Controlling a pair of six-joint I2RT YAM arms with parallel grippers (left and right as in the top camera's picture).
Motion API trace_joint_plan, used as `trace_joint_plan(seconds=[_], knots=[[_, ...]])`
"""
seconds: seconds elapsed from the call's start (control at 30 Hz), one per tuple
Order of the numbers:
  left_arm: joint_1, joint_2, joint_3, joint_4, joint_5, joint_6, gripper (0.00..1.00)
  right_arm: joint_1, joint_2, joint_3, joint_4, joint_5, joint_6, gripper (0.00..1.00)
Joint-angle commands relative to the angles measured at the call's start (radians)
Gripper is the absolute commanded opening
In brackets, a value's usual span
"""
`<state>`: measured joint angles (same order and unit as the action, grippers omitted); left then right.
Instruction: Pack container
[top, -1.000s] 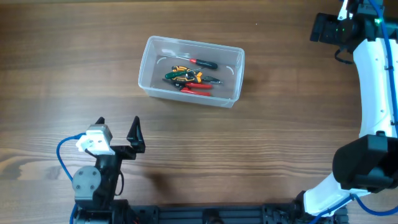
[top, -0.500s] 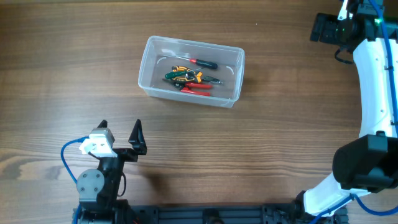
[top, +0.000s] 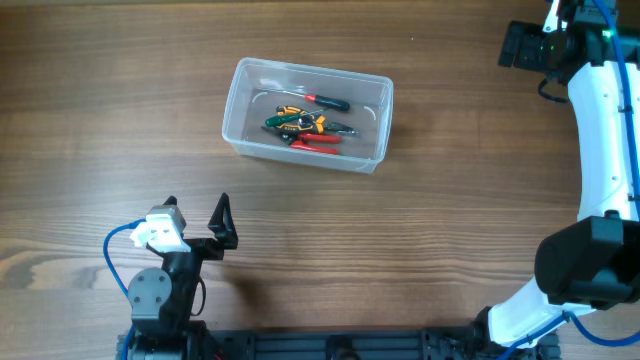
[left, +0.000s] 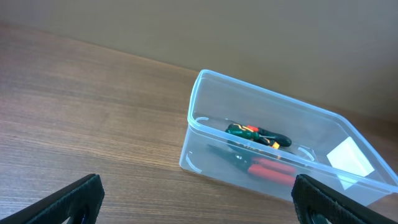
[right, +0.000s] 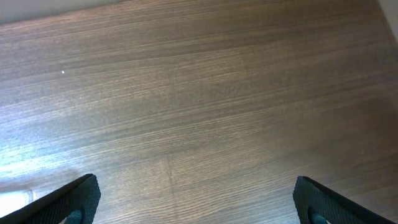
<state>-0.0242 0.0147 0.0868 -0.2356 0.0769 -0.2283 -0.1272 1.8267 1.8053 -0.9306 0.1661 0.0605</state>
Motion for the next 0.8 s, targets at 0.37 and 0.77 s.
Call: trace_joint_plan(seconds=[0.37,0.77], knots=[[0.008,-0.011,-0.014,0.0,0.019,0.169,1.0,0.002,-0.024,0.014,0.002,0.014,0.019,1.0],[0.008,-0.01,-0.014,0.0,0.019,0.169,1.0,0.002,-0.024,0.014,0.003,0.014,0.018,1.0]])
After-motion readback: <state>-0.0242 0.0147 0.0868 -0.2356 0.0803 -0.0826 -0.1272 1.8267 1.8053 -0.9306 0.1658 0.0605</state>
